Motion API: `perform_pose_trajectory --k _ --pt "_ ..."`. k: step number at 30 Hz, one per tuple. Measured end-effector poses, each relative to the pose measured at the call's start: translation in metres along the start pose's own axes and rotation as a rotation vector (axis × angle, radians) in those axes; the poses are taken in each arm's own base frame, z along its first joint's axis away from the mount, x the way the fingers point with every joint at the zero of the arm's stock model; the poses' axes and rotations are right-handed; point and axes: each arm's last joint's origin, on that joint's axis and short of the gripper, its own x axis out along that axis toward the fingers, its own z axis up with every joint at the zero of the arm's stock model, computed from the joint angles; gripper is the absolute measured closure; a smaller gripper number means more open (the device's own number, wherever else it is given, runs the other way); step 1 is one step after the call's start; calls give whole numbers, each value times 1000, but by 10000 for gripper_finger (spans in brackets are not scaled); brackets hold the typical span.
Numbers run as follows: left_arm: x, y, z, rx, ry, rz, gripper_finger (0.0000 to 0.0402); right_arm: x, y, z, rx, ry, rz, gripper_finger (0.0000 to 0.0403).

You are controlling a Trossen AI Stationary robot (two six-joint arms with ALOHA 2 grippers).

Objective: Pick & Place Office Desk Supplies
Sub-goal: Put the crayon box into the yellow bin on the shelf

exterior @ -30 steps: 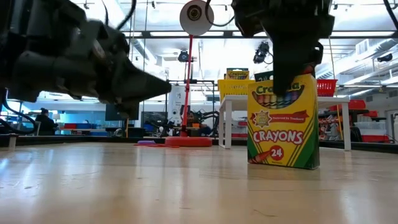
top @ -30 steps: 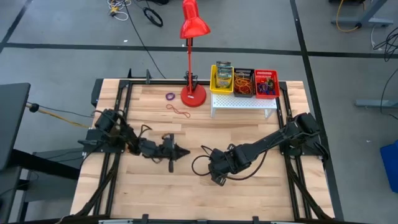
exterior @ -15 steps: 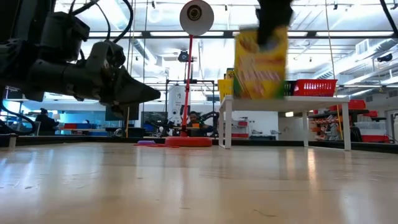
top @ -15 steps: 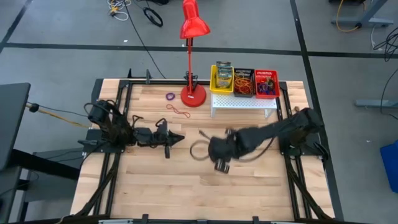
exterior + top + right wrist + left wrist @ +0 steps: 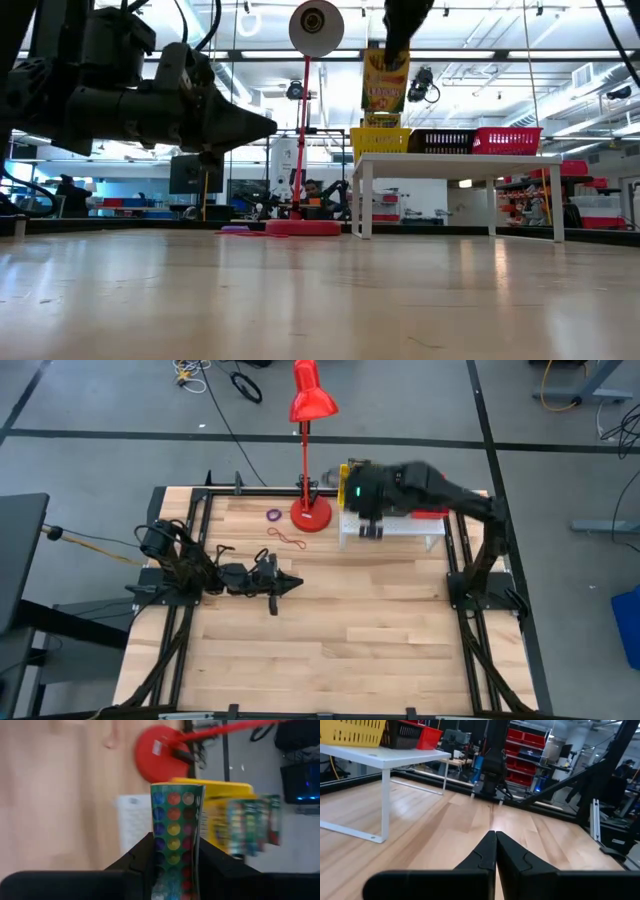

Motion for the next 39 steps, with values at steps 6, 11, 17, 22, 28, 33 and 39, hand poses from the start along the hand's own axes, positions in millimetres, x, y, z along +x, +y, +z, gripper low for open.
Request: perform_pose_trajectory --k 6,11,17,22,28,33,39 --pt "2 3 1 2 -6 16 393 16 -49 -13 6 -32 19 299" --pt "3 5 2 3 -9 30 393 26 -63 -17 -38 -44 55 299" --pt "3 6 1 3 -5 33 393 48 -70 -15 -73 -7 85 298" --pt "3 6 0 3 4 35 393 63 -71 -12 -96 24 99 298" --pt "3 6 0 -4 4 34 393 75 -71 -10 -100 53 98 293" --pt "3 6 0 -6 4 32 392 74 -69 -8 -99 83 36 254" --pt "3 6 0 -11 5 33 392 72 -68 -8 -69 123 -35 197"
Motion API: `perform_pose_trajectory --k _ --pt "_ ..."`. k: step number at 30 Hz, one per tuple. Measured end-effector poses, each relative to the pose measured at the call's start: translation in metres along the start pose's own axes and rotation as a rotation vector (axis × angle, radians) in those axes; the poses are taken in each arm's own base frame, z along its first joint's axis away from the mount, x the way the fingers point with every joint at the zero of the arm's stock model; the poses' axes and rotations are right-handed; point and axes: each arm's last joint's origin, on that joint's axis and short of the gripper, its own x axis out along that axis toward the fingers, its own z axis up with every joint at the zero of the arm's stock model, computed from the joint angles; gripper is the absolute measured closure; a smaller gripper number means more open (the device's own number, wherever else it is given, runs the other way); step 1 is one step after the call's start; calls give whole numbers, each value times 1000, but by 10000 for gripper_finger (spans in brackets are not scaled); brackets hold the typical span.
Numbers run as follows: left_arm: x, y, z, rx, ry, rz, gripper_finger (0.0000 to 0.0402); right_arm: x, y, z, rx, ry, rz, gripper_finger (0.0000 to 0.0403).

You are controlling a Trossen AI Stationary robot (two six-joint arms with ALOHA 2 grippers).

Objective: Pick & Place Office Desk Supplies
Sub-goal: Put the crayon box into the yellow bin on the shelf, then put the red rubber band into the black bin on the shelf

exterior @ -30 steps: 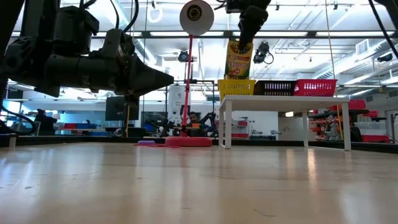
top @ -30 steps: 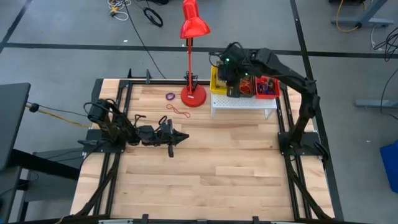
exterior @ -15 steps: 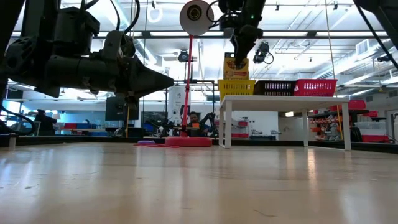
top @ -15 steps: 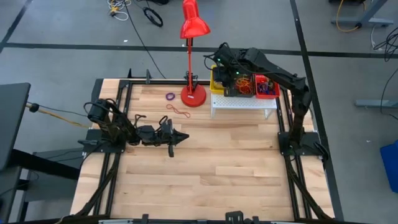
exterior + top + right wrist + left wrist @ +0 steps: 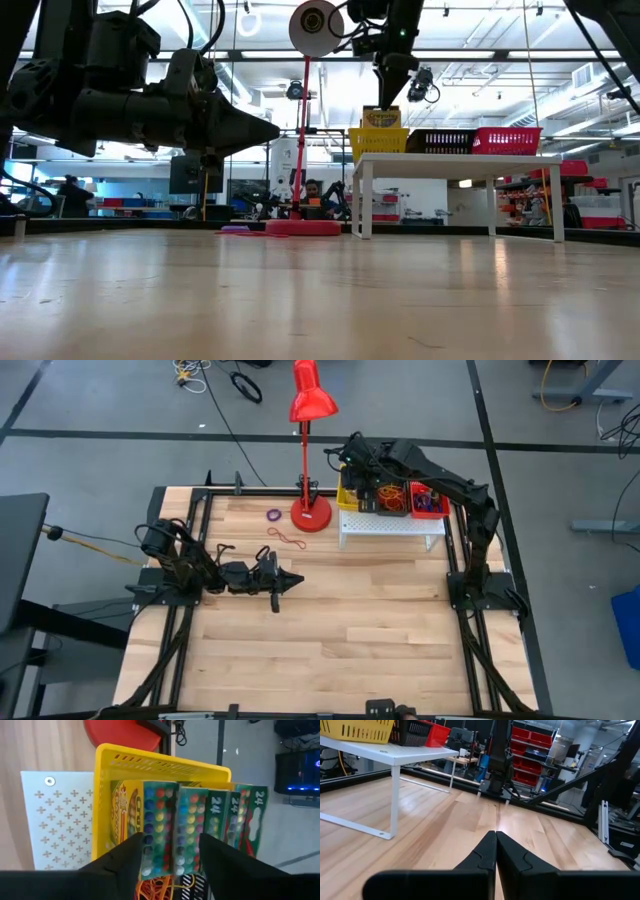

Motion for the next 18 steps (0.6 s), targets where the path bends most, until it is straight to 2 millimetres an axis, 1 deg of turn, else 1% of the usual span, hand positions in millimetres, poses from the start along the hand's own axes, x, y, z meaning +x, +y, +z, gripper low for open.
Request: perform_pose_trajectory --k 5,7,9,11,13,16,18 --pt "0 0 0 -37 0 0 392 -3 2 -1 13 6 -9 174" --pt "0 2 0 -43 -1 6 392 -13 4 -3 8 24 -62 174" --pt "1 5 5 -54 -9 14 393 -30 9 -5 1 17 -129 183" --pt "-2 13 11 -71 -21 43 394 -49 15 -9 26 -26 -155 207" --pt "-7 22 17 -71 -22 86 394 -66 22 -12 82 -77 -147 245" --pt "-14 35 32 -62 -38 138 394 -85 39 -19 112 -111 -127 322" --pt "-16 44 36 -51 30 160 395 -89 54 -23 91 -140 -115 376"
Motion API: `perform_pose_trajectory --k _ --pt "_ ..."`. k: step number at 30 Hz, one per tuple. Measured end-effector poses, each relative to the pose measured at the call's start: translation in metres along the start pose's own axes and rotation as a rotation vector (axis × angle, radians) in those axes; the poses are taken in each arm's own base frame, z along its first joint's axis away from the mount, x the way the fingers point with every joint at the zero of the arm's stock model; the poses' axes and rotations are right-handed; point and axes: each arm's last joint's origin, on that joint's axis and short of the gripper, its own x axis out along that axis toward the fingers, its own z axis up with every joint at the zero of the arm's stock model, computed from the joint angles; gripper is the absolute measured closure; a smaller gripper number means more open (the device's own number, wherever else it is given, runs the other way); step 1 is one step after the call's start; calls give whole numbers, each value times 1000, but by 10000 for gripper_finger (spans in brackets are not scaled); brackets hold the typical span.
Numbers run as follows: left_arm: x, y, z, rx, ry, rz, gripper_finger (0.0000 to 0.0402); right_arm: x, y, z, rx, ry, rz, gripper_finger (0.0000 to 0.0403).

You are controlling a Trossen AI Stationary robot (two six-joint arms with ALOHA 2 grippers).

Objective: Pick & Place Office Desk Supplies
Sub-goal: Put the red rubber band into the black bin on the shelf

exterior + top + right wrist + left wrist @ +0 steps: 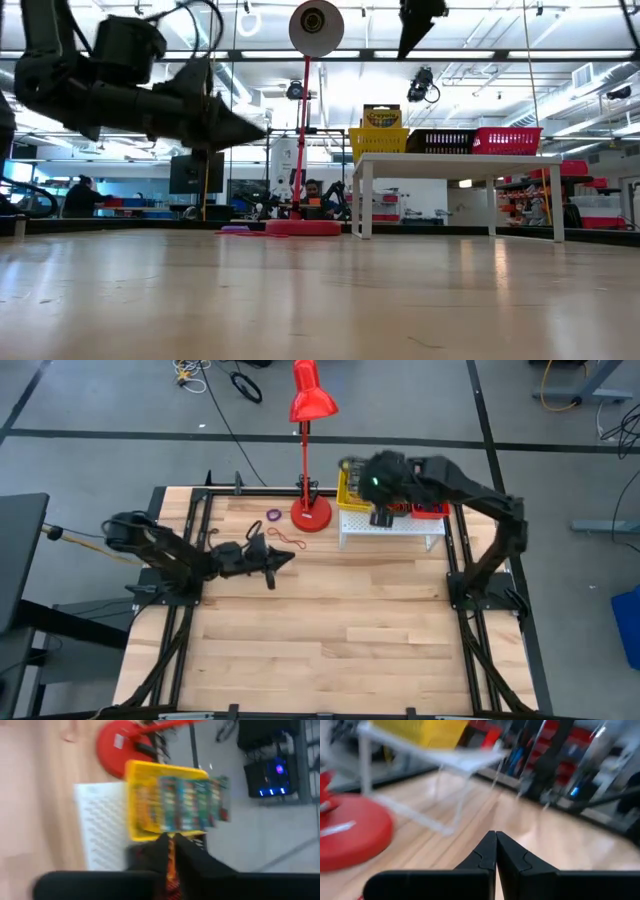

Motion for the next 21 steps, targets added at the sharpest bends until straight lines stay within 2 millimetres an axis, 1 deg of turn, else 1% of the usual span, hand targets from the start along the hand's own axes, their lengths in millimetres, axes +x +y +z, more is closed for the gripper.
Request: perform_pose_trajectory --k 1,2,5,9,12,15,17,21 --pt "0 4 2 7 41 19 394 -1 9 -2 -2 -19 9 389" --pt "1 7 4 12 80 47 393 -2 18 -5 1 -41 16 391" --pt "1 17 12 28 196 137 383 1 49 -18 5 -109 40 383" --pt "0 29 23 37 350 249 366 10 94 -37 33 -225 91 395" --pt "3 38 29 82 501 323 348 19 127 -51 60 -314 138 397" --pt "11 48 35 156 615 335 321 28 157 -63 71 -385 184 389" --pt "18 57 37 193 669 327 300 33 175 -67 62 -427 208 389" --pt "34 76 33 242 777 277 256 36 199 -73 74 -490 255 397"
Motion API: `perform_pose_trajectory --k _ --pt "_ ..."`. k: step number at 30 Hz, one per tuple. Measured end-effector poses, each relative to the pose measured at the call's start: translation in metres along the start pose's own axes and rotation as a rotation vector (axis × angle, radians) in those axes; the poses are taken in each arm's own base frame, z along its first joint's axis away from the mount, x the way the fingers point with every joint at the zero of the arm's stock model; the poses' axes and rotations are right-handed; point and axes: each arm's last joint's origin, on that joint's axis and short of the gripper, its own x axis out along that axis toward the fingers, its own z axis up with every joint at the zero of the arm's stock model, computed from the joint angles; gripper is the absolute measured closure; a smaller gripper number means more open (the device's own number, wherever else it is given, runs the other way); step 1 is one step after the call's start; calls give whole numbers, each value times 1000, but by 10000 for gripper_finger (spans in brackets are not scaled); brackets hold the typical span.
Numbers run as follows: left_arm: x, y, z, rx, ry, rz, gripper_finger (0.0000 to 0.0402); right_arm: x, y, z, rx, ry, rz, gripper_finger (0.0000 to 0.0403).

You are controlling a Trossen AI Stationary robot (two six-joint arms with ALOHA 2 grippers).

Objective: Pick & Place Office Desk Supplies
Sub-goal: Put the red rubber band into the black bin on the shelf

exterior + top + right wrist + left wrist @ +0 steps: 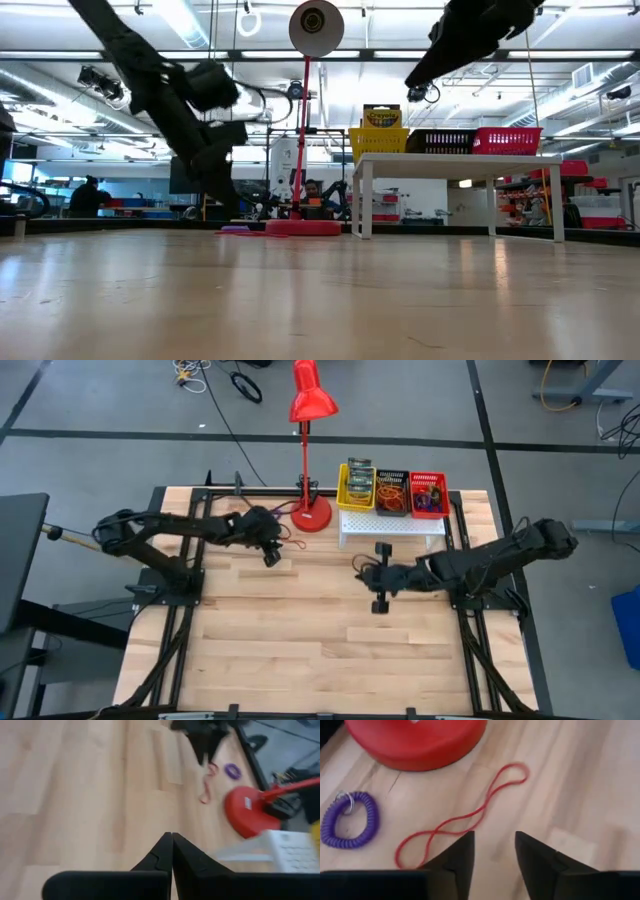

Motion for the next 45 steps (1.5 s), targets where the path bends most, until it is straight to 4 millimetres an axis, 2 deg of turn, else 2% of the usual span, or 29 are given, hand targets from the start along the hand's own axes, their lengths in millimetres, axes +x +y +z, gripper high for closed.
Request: perform_pose_trajectory --k 5,10,14,18,22,23,25,30,34,38,45 --pt "24 13 8 111 63 21 218 -3 21 -6 25 -61 57 396" --pt "40 23 16 193 111 31 214 -8 34 -7 7 -95 97 389" --pt "47 26 20 247 197 -8 236 -11 40 -5 -3 -119 114 392" --pt "47 20 24 316 272 -57 292 -12 41 -5 -4 -121 117 397" --pt "41 7 24 404 339 -94 379 -12 41 -6 -5 -118 117 394" --pt "39 3 24 405 342 -100 389 -12 41 -6 -5 -118 116 394" --pt "33 -7 24 402 329 -119 394 -11 40 -6 6 -114 103 394" --pt "20 -38 38 346 126 -204 397 -3 41 -7 94 -92 81 394" --pt "14 -63 44 298 -25 -274 398 4 43 -11 171 -64 8 377" --pt "10 -87 50 260 -164 -332 398 18 48 -16 216 -32 -41 343" --pt "-2 -118 58 230 -313 -429 398 61 51 -23 221 6 -109 257"
